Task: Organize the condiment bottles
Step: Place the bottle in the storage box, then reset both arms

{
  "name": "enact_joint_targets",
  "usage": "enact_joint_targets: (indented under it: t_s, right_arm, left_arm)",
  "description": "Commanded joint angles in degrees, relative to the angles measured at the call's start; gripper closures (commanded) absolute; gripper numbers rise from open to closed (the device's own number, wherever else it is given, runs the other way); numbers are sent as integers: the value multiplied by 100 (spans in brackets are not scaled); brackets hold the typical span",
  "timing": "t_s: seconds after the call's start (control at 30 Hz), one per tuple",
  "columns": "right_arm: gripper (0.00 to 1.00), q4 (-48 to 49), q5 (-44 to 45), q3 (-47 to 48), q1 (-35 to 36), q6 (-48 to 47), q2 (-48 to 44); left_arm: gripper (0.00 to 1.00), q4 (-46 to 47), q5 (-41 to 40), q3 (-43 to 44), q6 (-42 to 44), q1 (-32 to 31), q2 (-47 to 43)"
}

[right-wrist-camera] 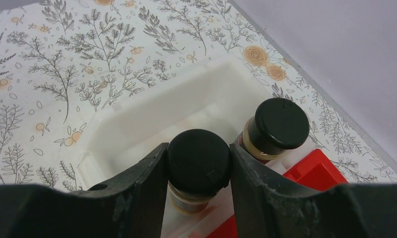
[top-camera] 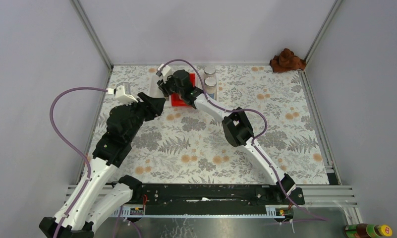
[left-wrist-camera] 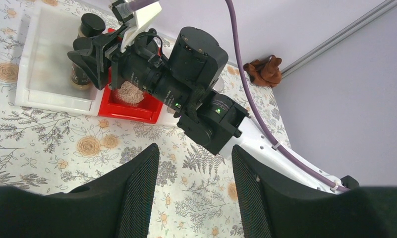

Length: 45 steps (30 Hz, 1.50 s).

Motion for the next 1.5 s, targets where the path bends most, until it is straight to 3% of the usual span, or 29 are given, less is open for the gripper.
enact_joint_targets:
  t_s: [0.0,0.13,0.3,0.53,0.87,1.13,1.37,1.47]
  right_arm:
    - [80,357,224,-224,-35,191,-180]
    - [43,503,282,-450,-26,282,-278]
    - [20,471,302,-475,-26,324,-337]
    - [16,388,231,-371,-24,274,-463]
    - [15,-29,11,563,-33,46,-649]
    - [13,27,502,-224,-70,-88,-1692]
    - [10,-437,1909,-1085,-104,-324,-3018]
    - [9,-735,2494,-1875,-181,-293,-3796]
  left_arm:
    - [39,240,4,-86,148,-30,-56]
    - [39,175,2,-85,159,-30,-68]
    - [39,115,18,-13,158,-31,-34]
    - [39,96,70,192,130,-22,144]
    - [39,81,-165,677,115,-29,288]
    - [39,237,-629,890,369,-31,287]
    - [39,57,-1045,1314,796,-28,565]
    - [39,79,-1096,1363,940,-25,714]
